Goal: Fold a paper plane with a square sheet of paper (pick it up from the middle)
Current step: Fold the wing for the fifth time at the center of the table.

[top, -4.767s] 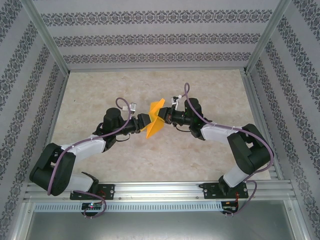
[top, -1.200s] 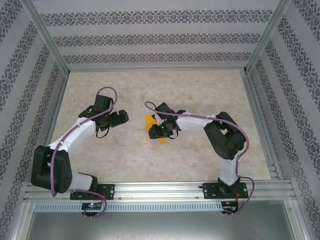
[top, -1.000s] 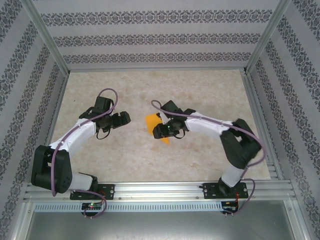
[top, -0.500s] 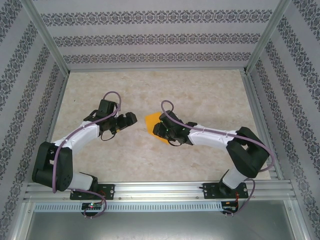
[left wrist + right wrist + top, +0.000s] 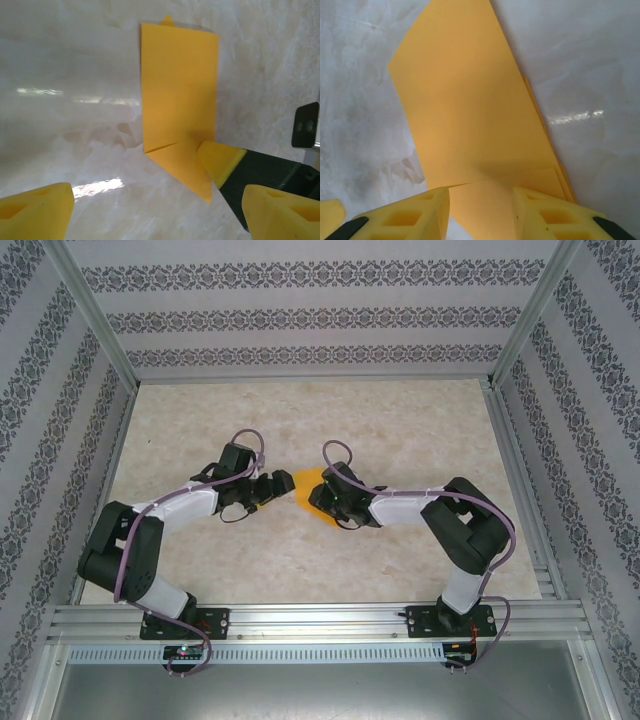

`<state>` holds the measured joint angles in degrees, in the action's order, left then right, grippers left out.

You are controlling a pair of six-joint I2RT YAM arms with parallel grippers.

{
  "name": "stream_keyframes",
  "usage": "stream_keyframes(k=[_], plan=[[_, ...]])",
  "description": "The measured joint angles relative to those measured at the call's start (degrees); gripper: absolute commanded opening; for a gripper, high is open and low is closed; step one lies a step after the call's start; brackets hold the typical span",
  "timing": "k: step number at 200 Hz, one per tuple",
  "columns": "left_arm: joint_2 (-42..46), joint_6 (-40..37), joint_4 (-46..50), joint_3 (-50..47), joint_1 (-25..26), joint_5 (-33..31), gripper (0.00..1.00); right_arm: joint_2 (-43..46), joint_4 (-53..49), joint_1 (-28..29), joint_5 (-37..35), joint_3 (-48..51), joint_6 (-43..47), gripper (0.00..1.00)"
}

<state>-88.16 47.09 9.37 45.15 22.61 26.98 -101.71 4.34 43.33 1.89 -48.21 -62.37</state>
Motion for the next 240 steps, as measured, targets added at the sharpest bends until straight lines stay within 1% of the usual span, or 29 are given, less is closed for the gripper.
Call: stream_keyframes(k=[50, 77, 107, 128, 156, 181, 215, 240], plan=[[-5.31, 3.98, -5.75, -0.15, 2.97, 3.82, 0.83, 0.81, 9.7, -1.95, 3.93, 5.7, -1.22, 0.37], [-5.9, 5.33, -6.8, -0.15, 4.09, 4.11, 0.82, 1.36, 15.52, -3.28, 6.73, 9.07, -1.73, 0.37], [-6.71, 6.16, -6.88, -0.13, 5.16, 4.04, 0.78, 1.51, 22.1, -5.03, 10.16, 12.59, -2.75, 0.37], [-8.02, 6.88, -6.86, -0.09, 5.55, 4.02, 0.73, 1.51, 24.87, -6.01, 11.85, 14.1, -3.61, 0.36], [-9.07, 7.8, -6.82, 0.57, 5.99, 3.89, 0.62, 1.51, 26.84, -6.73, 13.03, 15.23, -4.02, 0.35], [-9.77, 8.33, -6.82, 1.92, 6.75, 3.78, 0.57, 1.51, 27.85, -7.1, 13.51, 15.89, -4.07, 0.33], [-10.47, 8.61, -6.8, 3.17, 7.19, 3.21, 0.57, 1.51, 28.76, -7.15, 13.53, 16.48, -4.04, 0.32], [-11.45, 8.94, -6.78, 3.56, 7.21, 2.69, 0.6, 1.49, 28.83, -7.5, 14.21, 16.59, -4.04, 0.31]])
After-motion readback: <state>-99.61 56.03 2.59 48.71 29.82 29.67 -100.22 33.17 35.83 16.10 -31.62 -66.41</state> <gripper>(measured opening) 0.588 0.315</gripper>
